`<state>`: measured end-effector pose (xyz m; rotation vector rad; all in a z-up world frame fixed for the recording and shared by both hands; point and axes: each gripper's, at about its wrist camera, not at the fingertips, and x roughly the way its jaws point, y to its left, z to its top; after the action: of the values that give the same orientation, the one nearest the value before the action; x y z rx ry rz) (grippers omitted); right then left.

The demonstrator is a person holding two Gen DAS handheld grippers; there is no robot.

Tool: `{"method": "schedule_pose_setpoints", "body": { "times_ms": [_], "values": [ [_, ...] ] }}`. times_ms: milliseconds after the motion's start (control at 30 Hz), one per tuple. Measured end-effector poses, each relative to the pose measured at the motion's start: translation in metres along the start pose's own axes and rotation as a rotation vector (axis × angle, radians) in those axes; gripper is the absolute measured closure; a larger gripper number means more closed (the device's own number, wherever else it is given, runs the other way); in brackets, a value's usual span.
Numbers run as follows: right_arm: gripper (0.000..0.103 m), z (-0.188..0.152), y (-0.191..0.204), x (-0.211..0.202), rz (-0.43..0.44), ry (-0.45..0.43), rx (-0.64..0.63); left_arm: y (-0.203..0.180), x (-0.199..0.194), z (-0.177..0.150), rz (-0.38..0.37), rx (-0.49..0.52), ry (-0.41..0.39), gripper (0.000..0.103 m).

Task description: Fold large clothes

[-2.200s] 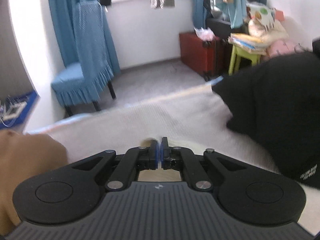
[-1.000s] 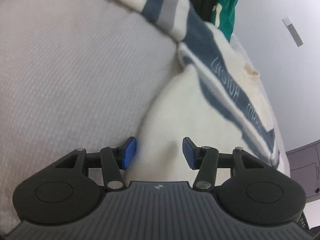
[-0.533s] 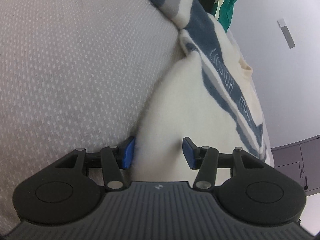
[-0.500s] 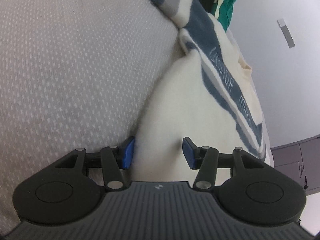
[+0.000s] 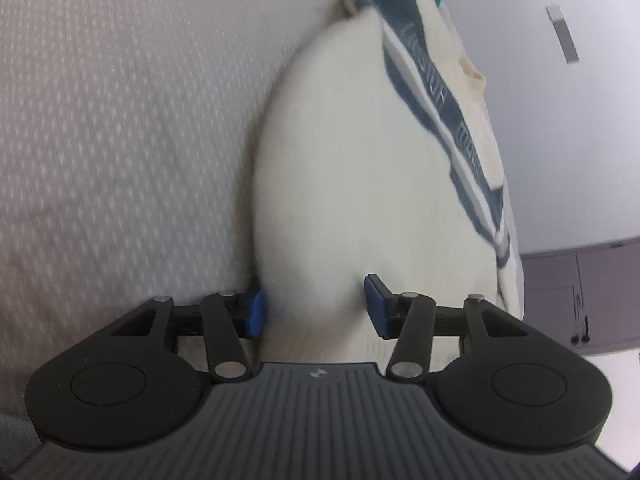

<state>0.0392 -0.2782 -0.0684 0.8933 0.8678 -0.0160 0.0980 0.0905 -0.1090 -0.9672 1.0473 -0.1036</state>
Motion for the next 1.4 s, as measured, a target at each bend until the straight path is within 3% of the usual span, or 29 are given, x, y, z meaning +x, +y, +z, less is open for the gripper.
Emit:
{"method": "schedule_pose_setpoints", "body": {
  "times_ms": [33, 133, 333, 533, 700, 900, 967, 1067, 1100, 1133, 1167, 1200, 1400],
  "values": [
    [0.068, 0.0, 0.001, -0.001, -0.015, 0.001, -0.003, -0.002, -0.001, -0.002, 0.0, 0.015, 0.007, 0.071],
    [0.077, 0.003, 0.002, -0.004, -0.014, 0.017, -0.003, -0.008, -0.008, -0.004, 0.008, 0.038, -0.019, 0.085],
    [0.085, 0.014, 0.013, -0.019, -0.015, 0.052, -0.058, -0.027, -0.036, 0.001, 0.006, 0.094, -0.06, 0.089],
    [0.088, 0.023, 0.045, -0.051, 0.005, 0.07, -0.297, -0.048, -0.078, -0.004, -0.017, 0.194, -0.101, 0.091],
    [0.088, 0.014, 0.048, -0.066, -0.032, 0.126, -0.404, -0.049, -0.087, -0.015, 0.053, 0.234, -0.061, 0.091],
    [0.087, 0.002, 0.047, -0.053, -0.126, 0.184, -0.47, -0.05, -0.071, -0.014, 0.137, 0.27, -0.022, 0.089],
    [0.085, 0.001, 0.051, -0.052, -0.134, 0.179, -0.485, -0.053, -0.073, -0.013, 0.153, 0.285, -0.031, 0.087],
    [0.079, 0.002, 0.054, -0.054, -0.139, 0.17, -0.494, -0.056, -0.078, -0.011, 0.185, 0.289, -0.054, 0.063],
    [0.071, 0.003, 0.053, -0.055, -0.138, 0.165, -0.487, -0.056, -0.081, -0.012, 0.189, 0.298, -0.067, 0.05],
    [0.063, 0.003, 0.052, -0.058, -0.137, 0.157, -0.487, -0.057, -0.086, -0.014, 0.193, 0.311, -0.087, 0.045],
    [0.044, 0.004, 0.051, -0.06, -0.143, 0.144, -0.486, -0.061, -0.091, -0.014, 0.199, 0.327, -0.109, 0.045],
    [0.034, 0.004, 0.051, -0.063, -0.141, 0.121, -0.484, -0.064, -0.096, -0.015, 0.202, 0.346, -0.126, 0.045],
    [0.035, -0.008, 0.07, -0.081, -0.071, -0.058, -0.623, -0.095, -0.109, -0.027, 0.219, 0.497, -0.235, 0.044]
  ]
}}
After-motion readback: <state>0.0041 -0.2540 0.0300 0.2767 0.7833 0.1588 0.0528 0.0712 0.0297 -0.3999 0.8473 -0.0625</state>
